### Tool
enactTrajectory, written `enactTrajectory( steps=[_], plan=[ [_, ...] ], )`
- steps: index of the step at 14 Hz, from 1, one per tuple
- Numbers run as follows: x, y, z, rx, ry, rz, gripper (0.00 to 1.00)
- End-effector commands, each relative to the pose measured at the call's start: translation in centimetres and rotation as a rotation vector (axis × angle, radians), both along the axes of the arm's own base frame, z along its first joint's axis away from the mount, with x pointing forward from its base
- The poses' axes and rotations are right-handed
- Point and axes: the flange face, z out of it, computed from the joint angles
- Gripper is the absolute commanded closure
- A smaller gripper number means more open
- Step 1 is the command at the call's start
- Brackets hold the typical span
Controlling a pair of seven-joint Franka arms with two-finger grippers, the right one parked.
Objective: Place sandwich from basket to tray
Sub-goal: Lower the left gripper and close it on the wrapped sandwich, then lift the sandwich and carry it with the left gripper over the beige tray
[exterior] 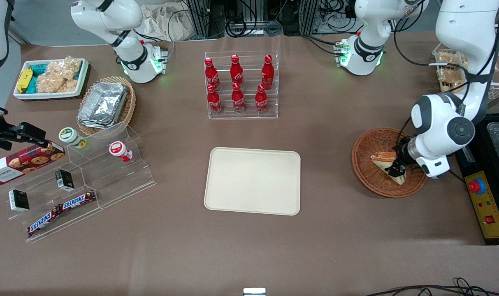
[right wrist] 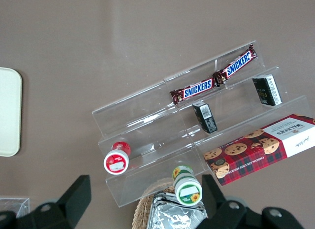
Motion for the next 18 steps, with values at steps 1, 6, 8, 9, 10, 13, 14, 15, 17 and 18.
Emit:
enactTrajectory(
  steps=[1,6,8,9,10,13,14,15,17,18],
  plan=[
    [0.1,-0.5,-0.3,0.002,-0.009,0.009,1.0],
    [1.7,-0.5,2.0,0.007,-0.043,0.071,1.0],
    [3.2,-0.3,5.2,0.008,-0.029,0.067,1.0],
    [4.6,-0.2,7.5,0.009,-0.02,0.068,1.0],
    [6.1,-0.1,10.4,0.008,-0.014,0.069,1.0],
    [9.0,-0.7,18.6,-0.006,-0.002,-0.017,1.0],
    [9.6,-2.4,21.3,-0.015,-0.022,-0.063,1.0],
    [10.1,-4.1,23.9,-0.023,-0.047,-0.1,1.0],
    [10.6,-8.5,27.3,-0.054,-0.113,-0.293,1.0],
    [10.5,-11.0,27.4,-0.073,-0.128,-0.418,1.0]
  ],
)
